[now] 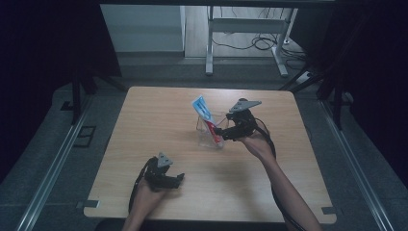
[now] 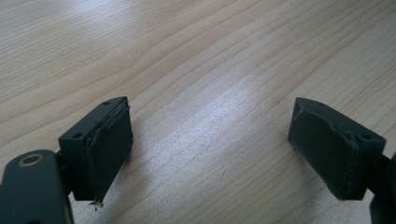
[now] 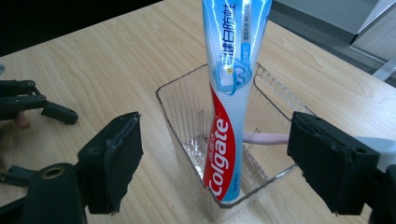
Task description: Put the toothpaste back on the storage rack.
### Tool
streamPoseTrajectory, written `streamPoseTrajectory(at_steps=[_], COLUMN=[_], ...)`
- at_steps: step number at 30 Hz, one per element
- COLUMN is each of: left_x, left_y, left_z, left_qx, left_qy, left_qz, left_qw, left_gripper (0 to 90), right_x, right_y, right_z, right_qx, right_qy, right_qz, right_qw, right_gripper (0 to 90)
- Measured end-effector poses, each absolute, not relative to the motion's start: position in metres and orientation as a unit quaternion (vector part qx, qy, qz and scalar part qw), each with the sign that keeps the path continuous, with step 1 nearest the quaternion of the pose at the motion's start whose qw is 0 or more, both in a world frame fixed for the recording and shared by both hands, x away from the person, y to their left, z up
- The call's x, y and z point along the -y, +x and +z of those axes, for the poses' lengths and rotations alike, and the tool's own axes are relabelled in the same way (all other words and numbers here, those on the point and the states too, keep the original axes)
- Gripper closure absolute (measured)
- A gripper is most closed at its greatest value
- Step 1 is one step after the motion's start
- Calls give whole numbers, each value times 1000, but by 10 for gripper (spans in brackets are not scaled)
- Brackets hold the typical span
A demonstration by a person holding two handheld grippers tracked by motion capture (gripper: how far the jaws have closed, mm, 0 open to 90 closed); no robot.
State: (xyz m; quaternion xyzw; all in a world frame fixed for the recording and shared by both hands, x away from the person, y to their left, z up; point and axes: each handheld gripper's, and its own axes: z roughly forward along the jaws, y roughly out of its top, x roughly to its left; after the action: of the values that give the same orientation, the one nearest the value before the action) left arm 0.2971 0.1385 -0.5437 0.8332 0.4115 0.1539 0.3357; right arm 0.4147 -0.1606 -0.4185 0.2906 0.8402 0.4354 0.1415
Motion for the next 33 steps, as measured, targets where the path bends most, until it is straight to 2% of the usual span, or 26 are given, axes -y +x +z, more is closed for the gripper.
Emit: streamPoseTrajectory(at_steps=[33], left_x=[-139], left_y=[297], left_z=[-544], left_qx=[-410], left_qy=[833], left_qz=[155], left_qw=[336], left_gripper=[138], right_x=[198], right_y=[381], right_z=[-429], right_qx=[-840], right_qy=[301], right_qz=[428], right_qw=[144], right_gripper=[112])
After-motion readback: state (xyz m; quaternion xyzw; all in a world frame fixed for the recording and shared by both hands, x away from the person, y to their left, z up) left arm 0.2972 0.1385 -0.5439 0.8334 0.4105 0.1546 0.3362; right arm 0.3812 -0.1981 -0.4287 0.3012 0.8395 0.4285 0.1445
